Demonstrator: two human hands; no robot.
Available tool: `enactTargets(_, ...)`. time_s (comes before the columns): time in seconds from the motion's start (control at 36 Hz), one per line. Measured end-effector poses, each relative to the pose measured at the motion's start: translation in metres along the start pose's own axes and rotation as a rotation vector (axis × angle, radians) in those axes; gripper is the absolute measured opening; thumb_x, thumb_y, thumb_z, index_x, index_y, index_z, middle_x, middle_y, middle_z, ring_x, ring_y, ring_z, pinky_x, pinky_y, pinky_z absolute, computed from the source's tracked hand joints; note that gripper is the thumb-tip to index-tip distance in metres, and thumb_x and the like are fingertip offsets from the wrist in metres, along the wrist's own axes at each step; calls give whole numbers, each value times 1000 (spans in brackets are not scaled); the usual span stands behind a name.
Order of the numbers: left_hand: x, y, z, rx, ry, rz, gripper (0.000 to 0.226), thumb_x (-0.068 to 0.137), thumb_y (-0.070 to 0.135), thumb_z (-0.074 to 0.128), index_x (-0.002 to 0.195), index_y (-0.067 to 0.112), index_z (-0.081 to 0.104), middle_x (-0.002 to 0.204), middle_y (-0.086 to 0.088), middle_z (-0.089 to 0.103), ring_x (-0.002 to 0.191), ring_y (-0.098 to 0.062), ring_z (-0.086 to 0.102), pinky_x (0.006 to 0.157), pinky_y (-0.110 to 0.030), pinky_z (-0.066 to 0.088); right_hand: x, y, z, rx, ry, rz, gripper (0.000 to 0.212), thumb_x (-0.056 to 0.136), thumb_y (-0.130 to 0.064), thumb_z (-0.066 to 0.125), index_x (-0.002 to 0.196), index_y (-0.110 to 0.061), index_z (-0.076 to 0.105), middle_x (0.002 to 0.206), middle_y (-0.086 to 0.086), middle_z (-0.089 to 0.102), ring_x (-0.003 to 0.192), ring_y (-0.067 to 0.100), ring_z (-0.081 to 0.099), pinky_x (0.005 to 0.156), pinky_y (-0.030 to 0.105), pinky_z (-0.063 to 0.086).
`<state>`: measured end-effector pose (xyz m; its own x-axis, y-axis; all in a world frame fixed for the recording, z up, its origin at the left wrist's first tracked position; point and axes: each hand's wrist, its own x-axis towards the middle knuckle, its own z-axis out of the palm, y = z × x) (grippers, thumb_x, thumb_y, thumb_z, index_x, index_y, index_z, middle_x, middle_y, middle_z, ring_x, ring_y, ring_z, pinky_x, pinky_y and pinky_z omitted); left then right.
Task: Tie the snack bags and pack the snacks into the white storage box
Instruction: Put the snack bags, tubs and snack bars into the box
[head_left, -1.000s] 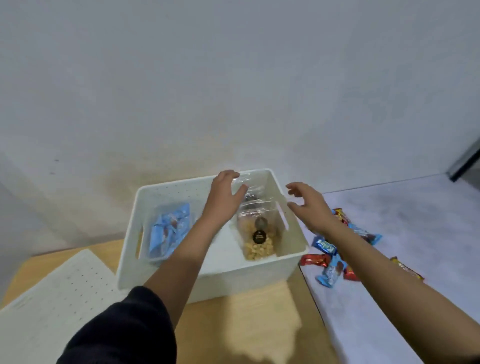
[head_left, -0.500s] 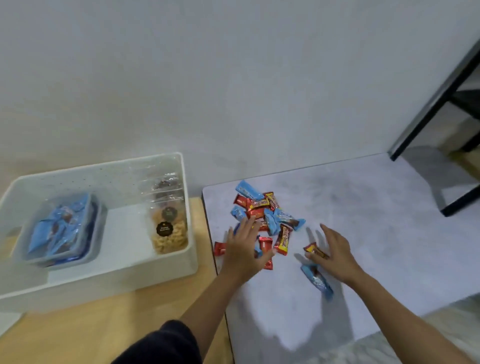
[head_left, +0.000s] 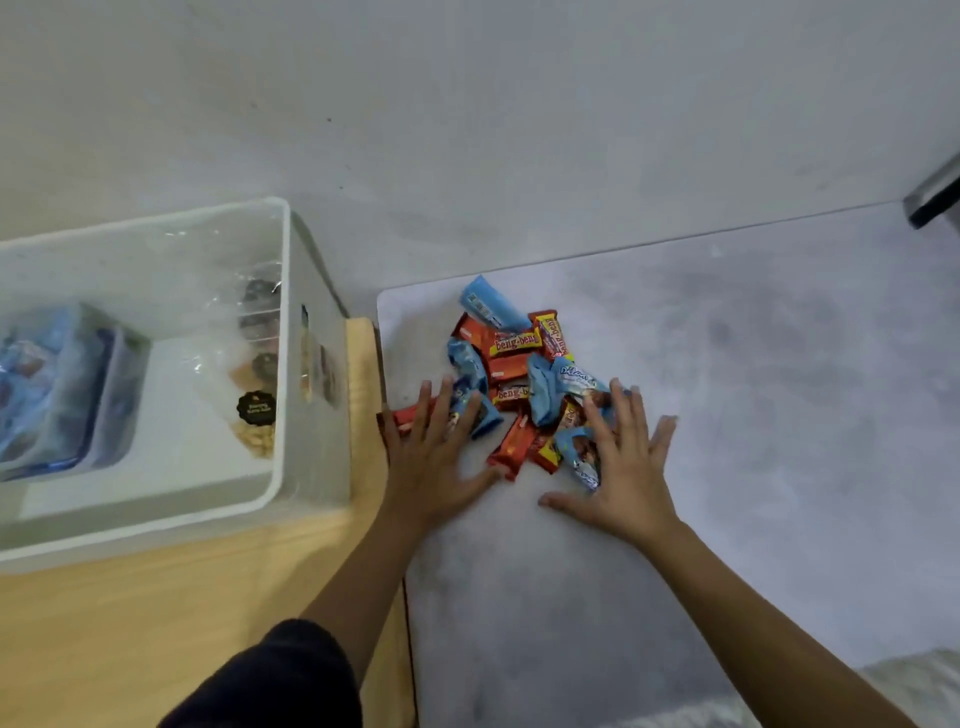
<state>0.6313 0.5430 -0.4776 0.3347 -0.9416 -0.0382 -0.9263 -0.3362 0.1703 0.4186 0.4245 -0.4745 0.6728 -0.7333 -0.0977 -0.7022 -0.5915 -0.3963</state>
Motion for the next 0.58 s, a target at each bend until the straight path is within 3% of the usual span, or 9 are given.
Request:
enactTargets(0.11,41,-16,2,-77,-2,-10,81,78,79,16,147,36,8,157,0,8,145,-23,5,112,-54,9,44,-7,-2,10,80,-60,117,56,-87,47,148,-36,-4,158,6,-5,145,30,-9,106,70,-4)
enactTargets(0.19,70,-18,1,-128,-6,-19,81,79,79,14,146,35,9,157,-3,16,144,-27,14,109,-56,17,71,-8,-1,11,100,-61,117,56,-89,45,147,-36,-5,158,4,-6,145,30,-10,107,70,3)
enactTargets(0.39,120,-17,7,-185,56,63,73,84,74,15,146,35,13,157,1,16,144,-25,17,107,-53,20,126,-1,-3,4,141,-34,112,58,-92,36,148,-34,2,159,10,-5,145,35,-8,108,67,5)
enactTargets(0.58,134,-19,6,-168,48,135,100,64,92,22,146,39,-3,156,5,-6,146,-25,-1,114,-53,7,164,8,-11,53,185,29,104,62,-85,36,146,-38,-2,159,3,-4,146,27,-1,109,62,15)
